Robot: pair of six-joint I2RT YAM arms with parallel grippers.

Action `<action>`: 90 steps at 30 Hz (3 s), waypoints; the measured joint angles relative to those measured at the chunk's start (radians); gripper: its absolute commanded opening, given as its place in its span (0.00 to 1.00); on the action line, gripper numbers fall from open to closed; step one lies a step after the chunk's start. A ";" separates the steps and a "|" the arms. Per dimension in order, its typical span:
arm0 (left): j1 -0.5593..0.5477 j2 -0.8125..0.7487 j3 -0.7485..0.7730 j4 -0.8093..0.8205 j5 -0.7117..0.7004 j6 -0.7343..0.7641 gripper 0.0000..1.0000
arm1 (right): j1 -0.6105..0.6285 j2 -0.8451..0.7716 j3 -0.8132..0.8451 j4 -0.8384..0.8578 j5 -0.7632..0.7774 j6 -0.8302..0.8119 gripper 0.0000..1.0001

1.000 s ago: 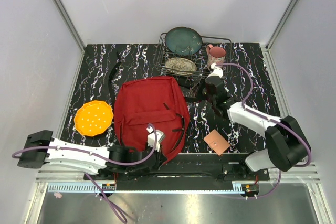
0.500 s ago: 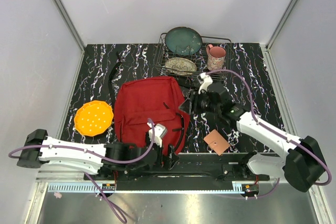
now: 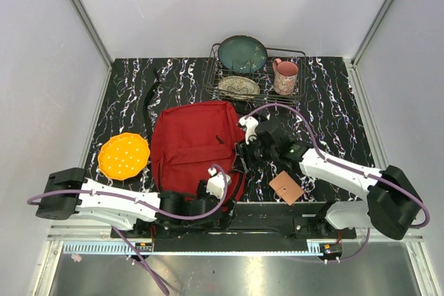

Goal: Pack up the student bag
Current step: Zip the student bag at the center of the board.

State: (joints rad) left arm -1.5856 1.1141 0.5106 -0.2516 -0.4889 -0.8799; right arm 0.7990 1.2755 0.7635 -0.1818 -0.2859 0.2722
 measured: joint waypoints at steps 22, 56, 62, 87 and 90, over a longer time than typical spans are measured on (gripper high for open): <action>0.000 -0.101 -0.084 0.021 0.012 -0.023 0.83 | 0.123 0.192 -0.013 0.077 0.171 -0.198 0.59; 0.008 0.016 -0.077 0.036 -0.027 -0.044 0.00 | 0.176 0.124 -0.003 0.080 0.534 -0.019 0.00; 0.008 0.059 -0.047 0.016 -0.028 -0.046 0.00 | 0.176 0.120 -0.013 0.071 0.556 0.024 0.00; 0.008 0.078 -0.021 -0.017 -0.017 -0.062 0.00 | 0.109 -0.045 -0.078 0.041 0.640 0.146 0.00; 0.008 0.081 -0.021 -0.006 -0.014 -0.058 0.00 | 0.047 -0.039 -0.090 0.094 0.579 0.159 0.00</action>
State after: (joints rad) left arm -1.5772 1.1954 0.4896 -0.2581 -0.5026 -0.9379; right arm 0.8459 1.2362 0.6739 -0.0875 0.2928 0.4313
